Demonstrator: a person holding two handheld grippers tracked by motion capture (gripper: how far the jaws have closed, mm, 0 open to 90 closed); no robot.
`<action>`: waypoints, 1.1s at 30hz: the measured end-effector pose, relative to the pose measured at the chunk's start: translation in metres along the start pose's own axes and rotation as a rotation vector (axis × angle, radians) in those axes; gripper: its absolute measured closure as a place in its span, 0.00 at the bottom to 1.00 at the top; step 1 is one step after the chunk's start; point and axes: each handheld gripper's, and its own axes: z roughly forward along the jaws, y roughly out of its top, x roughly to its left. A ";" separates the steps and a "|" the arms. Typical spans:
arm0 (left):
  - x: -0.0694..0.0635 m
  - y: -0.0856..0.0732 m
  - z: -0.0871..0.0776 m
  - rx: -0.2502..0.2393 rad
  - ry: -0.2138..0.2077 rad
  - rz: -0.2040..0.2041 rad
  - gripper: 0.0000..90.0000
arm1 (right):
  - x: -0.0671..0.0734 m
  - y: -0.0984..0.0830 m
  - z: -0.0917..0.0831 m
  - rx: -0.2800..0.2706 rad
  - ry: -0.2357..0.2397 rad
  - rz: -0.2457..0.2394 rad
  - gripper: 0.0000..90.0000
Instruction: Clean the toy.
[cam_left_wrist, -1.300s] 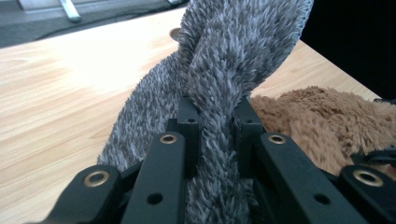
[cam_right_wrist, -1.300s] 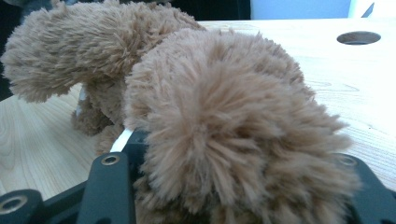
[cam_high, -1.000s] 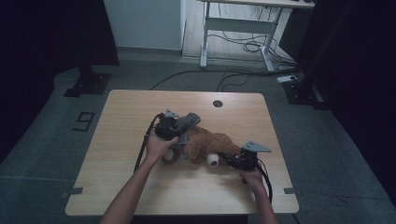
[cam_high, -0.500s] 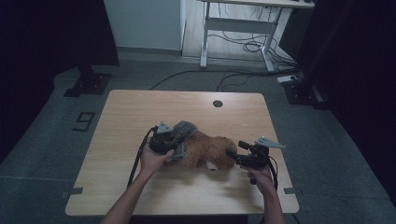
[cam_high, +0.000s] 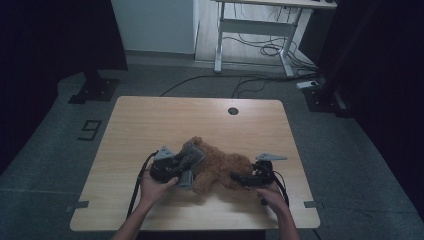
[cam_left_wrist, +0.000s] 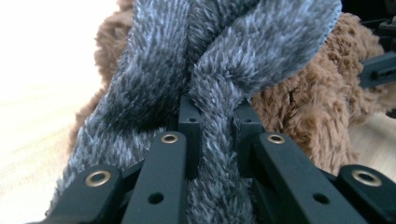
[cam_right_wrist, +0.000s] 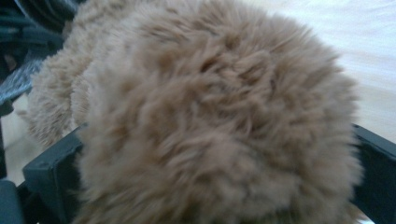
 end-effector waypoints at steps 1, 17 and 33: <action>0.000 -0.002 -0.001 0.000 0.001 -0.002 0.87 | 0.003 -0.002 0.003 0.023 0.011 -0.019 0.01; 0.017 0.021 0.041 -0.050 0.050 -0.070 0.87 | -0.010 0.008 0.018 -0.109 -0.150 -0.168 0.40; 0.008 0.079 0.023 -0.093 0.009 -0.035 0.86 | -0.016 0.001 0.010 -0.158 -0.159 -0.293 0.40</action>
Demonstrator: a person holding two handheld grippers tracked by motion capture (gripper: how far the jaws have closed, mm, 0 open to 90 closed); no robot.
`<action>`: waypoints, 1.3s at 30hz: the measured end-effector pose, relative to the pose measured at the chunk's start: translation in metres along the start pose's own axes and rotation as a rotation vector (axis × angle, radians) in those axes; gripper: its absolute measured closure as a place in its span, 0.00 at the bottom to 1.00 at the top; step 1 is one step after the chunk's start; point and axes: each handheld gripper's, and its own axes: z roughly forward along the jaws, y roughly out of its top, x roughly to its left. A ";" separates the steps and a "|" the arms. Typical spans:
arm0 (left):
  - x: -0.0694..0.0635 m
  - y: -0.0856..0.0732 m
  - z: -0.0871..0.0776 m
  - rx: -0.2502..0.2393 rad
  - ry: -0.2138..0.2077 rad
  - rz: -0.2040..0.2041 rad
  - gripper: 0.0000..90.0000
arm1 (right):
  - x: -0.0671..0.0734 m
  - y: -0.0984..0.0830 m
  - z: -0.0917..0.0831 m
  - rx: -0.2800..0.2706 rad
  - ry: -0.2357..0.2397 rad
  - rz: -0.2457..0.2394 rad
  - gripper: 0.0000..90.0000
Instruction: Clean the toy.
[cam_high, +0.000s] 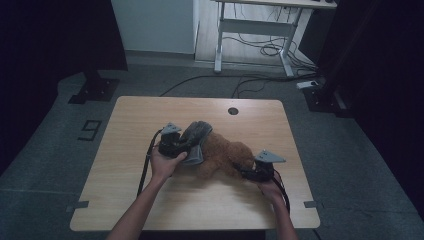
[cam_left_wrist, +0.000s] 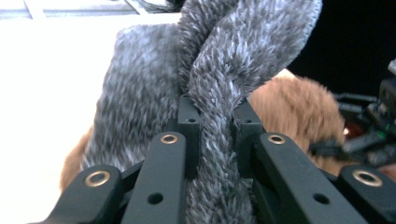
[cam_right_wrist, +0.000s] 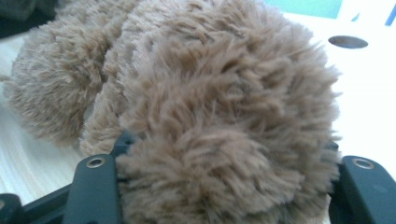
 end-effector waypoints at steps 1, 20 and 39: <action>-0.005 0.005 0.002 0.002 0.002 0.015 0.86 | 0.002 -0.001 -0.001 -0.001 -0.001 -0.029 0.39; -0.007 -0.038 0.016 0.052 -0.003 0.042 0.86 | 0.010 0.001 -0.008 0.075 -0.034 0.101 0.14; -0.077 -0.008 0.033 0.079 -0.070 0.184 0.87 | 0.005 -0.005 -0.009 0.053 0.043 0.112 0.42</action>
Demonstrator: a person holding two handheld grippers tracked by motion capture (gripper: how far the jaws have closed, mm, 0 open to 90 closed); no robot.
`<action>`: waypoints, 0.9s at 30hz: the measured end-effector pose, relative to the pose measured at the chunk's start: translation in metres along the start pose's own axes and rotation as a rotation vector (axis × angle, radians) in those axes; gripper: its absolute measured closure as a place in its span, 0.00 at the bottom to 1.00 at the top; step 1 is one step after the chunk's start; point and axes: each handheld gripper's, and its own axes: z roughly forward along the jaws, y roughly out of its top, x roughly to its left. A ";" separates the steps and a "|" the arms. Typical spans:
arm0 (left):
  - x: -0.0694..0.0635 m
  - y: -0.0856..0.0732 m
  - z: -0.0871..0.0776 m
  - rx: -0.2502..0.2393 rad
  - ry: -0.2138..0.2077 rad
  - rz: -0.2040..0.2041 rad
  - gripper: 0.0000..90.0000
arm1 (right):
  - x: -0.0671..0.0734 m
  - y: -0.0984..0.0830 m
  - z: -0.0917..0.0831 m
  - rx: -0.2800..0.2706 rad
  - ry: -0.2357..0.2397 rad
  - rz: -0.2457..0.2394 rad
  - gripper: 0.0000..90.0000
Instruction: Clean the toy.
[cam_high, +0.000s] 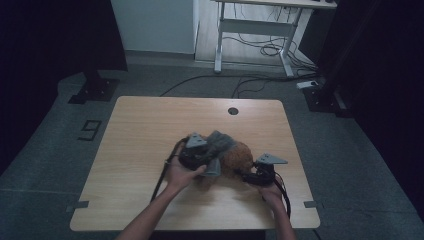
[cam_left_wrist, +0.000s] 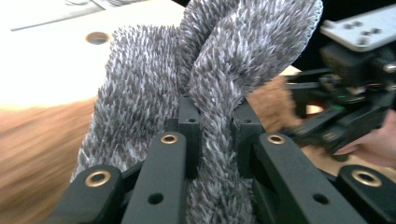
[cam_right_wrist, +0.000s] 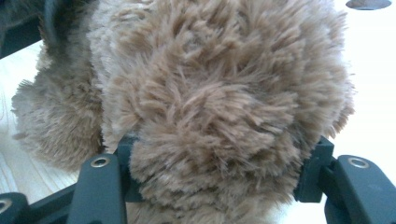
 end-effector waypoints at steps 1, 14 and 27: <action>-0.008 0.003 0.010 0.011 -0.009 0.010 0.86 | 0.000 0.000 0.000 -0.003 0.001 0.003 0.42; 0.011 -0.012 0.017 0.012 0.090 -0.035 0.87 | -0.004 -0.002 0.000 -0.005 0.011 0.007 0.44; 0.057 -0.056 -0.040 -0.029 0.190 -0.094 0.87 | -0.003 -0.003 0.000 -0.007 0.017 0.008 0.44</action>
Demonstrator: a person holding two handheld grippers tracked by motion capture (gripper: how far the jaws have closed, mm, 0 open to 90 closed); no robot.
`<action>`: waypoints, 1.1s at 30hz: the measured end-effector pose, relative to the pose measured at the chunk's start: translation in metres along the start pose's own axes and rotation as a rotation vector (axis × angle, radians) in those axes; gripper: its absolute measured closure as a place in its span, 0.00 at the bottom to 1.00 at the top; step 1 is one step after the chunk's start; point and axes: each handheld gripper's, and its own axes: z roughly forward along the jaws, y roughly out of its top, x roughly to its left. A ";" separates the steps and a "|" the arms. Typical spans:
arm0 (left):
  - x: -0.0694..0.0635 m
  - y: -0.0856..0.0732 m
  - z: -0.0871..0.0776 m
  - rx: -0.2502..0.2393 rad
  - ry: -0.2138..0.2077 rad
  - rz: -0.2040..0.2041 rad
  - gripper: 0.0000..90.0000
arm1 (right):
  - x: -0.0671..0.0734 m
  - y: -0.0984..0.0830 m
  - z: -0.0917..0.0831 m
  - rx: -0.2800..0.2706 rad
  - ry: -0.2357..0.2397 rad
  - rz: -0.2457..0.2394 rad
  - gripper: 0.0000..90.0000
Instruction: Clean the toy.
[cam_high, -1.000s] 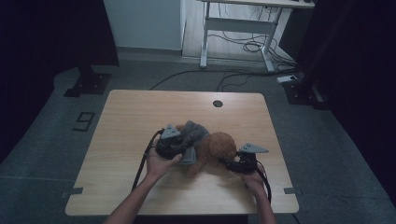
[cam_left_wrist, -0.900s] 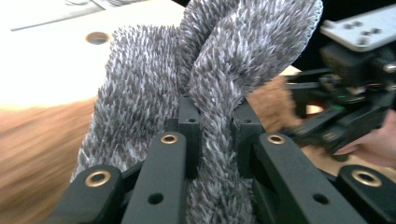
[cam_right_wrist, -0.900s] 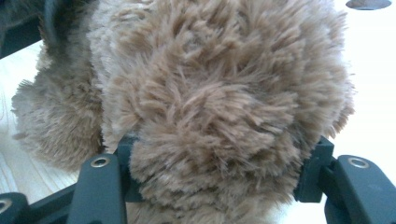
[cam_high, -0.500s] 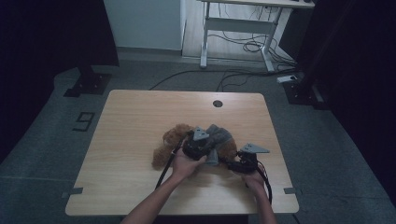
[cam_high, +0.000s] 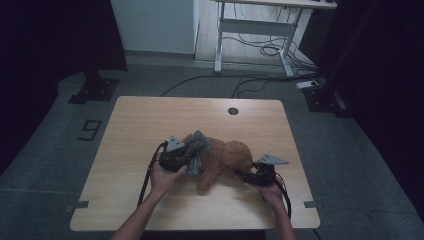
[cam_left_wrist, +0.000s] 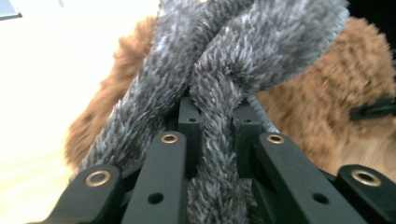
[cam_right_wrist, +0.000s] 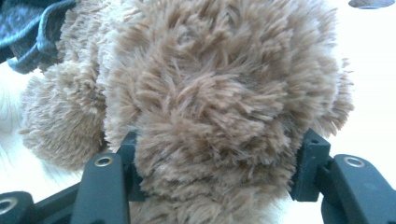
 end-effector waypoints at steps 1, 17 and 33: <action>0.002 -0.004 -0.003 -0.005 0.005 -0.006 0.87 | 0.000 0.000 0.000 0.001 0.000 -0.001 0.44; 0.058 -0.048 -0.026 0.076 0.073 -0.169 0.87 | -0.005 -0.003 0.000 -0.001 0.021 0.028 0.44; 0.018 0.017 -0.029 -0.072 -0.053 -0.113 0.87 | -0.006 -0.003 -0.001 0.001 0.020 0.015 0.44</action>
